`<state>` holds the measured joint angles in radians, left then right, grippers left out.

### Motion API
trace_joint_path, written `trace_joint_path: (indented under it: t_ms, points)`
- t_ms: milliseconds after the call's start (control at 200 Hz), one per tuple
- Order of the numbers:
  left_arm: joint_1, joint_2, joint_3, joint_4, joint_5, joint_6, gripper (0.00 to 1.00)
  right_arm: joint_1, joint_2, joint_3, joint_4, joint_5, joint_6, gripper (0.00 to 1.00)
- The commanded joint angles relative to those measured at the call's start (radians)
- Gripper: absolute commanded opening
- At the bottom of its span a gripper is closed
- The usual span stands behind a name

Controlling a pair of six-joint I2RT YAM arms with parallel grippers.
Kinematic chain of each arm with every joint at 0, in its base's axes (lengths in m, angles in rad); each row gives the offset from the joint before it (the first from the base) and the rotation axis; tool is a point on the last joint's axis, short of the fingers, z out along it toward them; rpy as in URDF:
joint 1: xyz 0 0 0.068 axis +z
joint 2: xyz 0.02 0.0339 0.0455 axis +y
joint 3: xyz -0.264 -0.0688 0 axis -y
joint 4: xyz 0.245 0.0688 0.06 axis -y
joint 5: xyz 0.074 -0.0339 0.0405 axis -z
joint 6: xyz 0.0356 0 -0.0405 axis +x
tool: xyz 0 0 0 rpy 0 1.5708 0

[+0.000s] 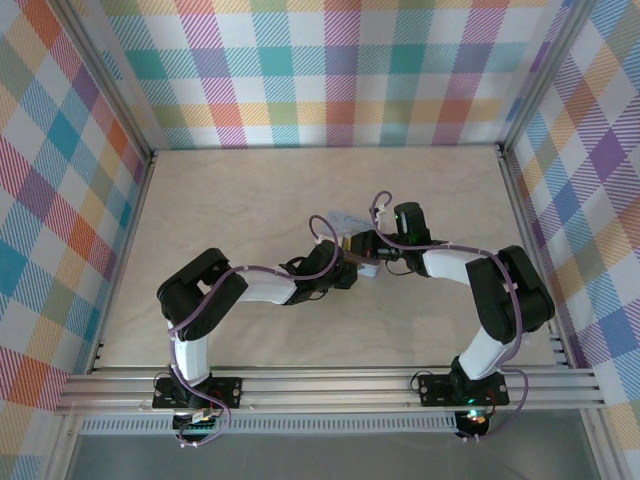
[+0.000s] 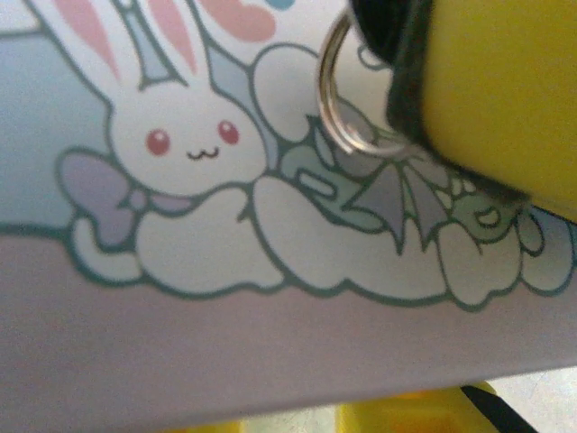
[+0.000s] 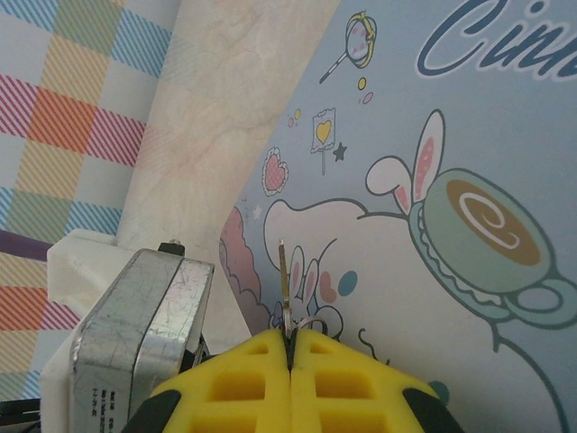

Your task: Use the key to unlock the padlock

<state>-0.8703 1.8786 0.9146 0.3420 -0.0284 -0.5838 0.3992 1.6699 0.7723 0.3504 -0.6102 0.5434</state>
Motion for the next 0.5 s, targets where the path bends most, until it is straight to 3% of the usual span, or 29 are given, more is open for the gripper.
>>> trace_joint_path:
  t_ms: [0, 495]
  points:
    - [-0.016, -0.01, 0.014, 0.031, -0.01, -0.001, 0.25, 0.018, -0.018, -0.014, -0.072, -0.017, 0.009, 0.0]
    - [-0.013, -0.114, 0.014, -0.074, 0.057, -0.12, 0.25, 0.018, -0.323, -0.047, -0.266, 0.124, -0.14, 0.0]
